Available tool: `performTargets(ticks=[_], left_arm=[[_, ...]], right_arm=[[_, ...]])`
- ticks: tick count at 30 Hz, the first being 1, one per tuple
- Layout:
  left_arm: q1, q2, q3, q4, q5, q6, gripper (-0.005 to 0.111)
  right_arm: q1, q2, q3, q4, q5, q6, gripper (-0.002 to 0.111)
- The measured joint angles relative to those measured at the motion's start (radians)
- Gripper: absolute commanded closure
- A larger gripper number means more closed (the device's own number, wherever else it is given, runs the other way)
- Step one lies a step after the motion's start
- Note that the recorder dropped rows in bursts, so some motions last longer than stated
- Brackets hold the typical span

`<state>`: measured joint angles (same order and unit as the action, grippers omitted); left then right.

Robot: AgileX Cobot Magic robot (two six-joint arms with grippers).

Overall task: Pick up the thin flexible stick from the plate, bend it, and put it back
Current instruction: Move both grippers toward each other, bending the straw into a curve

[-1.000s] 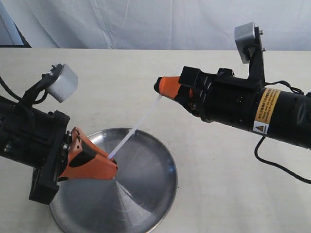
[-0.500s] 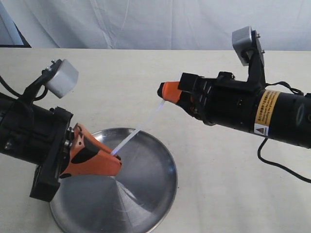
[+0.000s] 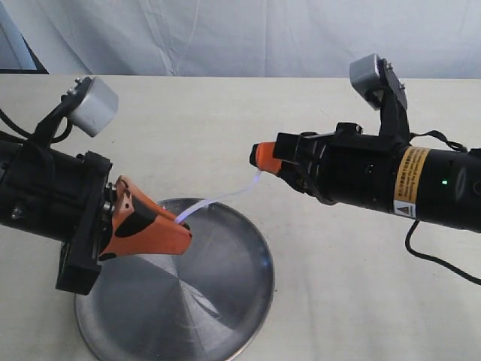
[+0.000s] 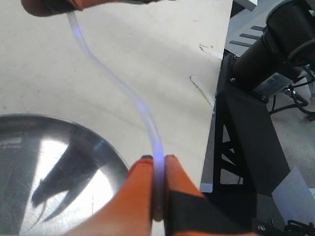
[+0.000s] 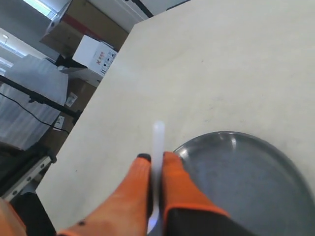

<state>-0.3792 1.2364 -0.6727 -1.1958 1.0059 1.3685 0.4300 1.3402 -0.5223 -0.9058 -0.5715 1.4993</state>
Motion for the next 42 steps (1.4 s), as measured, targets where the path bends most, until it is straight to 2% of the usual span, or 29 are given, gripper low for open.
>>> performTargets(ticks=[6, 17, 34, 42], left_arm=[[0.000, -0.004, -0.004, -0.033, -0.043, 0.000, 0.106], [0.000, -0.006, -0.019, -0.136, -0.179, 0.002, 0.106], [0.000, -0.006, -0.020, -0.166, -0.210, -0.011, 0.107], [0.000, 0.052, -0.020, -0.161, -0.209, -0.072, 0.107]], right_arm=[[0.000, 0.004, 0.005, -0.047, 0.004, 0.011, 0.109], [0.009, 0.007, 0.012, -0.138, -0.095, 0.015, 0.109], [0.010, 0.007, 0.012, -0.167, -0.165, 0.025, 0.109], [0.010, 0.007, -0.016, -0.367, -0.184, 0.025, 0.109]])
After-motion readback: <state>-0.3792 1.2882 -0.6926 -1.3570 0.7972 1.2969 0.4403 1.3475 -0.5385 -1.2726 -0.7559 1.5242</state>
